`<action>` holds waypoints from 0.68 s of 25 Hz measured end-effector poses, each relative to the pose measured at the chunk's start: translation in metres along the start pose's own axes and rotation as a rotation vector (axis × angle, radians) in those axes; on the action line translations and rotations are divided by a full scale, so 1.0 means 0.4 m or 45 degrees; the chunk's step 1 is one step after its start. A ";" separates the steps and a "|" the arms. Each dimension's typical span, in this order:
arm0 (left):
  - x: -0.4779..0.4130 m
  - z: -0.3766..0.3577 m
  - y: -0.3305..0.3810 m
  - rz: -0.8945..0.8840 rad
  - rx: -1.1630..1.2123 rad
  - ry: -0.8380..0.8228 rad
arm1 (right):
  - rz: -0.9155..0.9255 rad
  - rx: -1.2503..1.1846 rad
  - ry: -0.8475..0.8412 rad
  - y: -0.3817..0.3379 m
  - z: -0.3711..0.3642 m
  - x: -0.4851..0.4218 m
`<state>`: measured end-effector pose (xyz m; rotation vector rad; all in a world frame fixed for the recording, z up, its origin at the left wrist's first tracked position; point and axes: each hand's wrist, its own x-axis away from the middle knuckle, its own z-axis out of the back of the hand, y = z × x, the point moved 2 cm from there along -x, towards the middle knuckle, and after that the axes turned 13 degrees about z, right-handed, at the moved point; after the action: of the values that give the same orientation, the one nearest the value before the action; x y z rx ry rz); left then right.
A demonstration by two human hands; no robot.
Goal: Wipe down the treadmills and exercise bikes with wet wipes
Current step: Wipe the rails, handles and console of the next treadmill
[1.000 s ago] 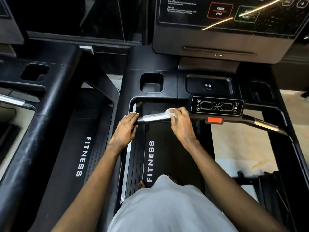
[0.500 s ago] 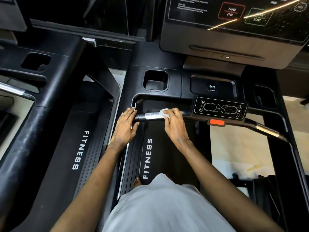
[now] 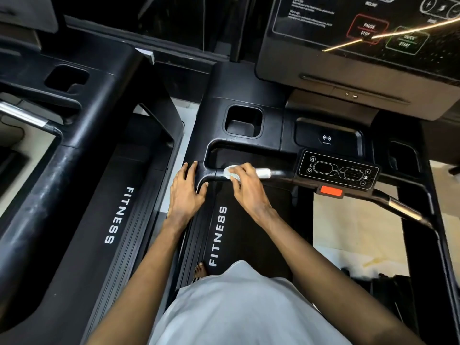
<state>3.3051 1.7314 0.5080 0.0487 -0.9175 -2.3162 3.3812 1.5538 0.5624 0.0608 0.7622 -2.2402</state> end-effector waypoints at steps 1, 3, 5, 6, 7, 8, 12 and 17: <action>0.002 0.000 -0.003 0.011 -0.001 -0.017 | 0.033 -0.013 -0.041 -0.014 -0.015 -0.011; 0.016 0.004 -0.011 0.031 0.001 -0.068 | 0.074 -0.021 -0.093 -0.019 -0.025 -0.025; 0.038 0.007 -0.025 0.038 -0.003 -0.100 | 0.093 -0.027 -0.121 -0.010 -0.030 -0.032; 0.046 0.010 -0.031 0.037 -0.006 -0.107 | 0.105 -0.029 -0.150 -0.014 -0.036 -0.038; 0.048 0.011 -0.035 0.040 -0.003 -0.117 | 0.126 -0.032 -0.181 -0.024 -0.045 -0.049; 0.049 0.012 -0.037 0.045 0.000 -0.125 | 0.154 -0.039 -0.209 -0.037 -0.055 -0.062; 0.051 0.017 -0.029 0.055 0.015 -0.139 | 0.187 -0.022 -0.245 -0.051 -0.066 -0.084; 0.039 0.012 -0.018 0.029 0.008 -0.090 | -0.014 0.129 -0.021 0.053 0.045 -0.007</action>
<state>3.2875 1.7291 0.5103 -0.0411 -0.9558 -2.3068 3.4009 1.5346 0.5672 0.0873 0.6412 -2.2858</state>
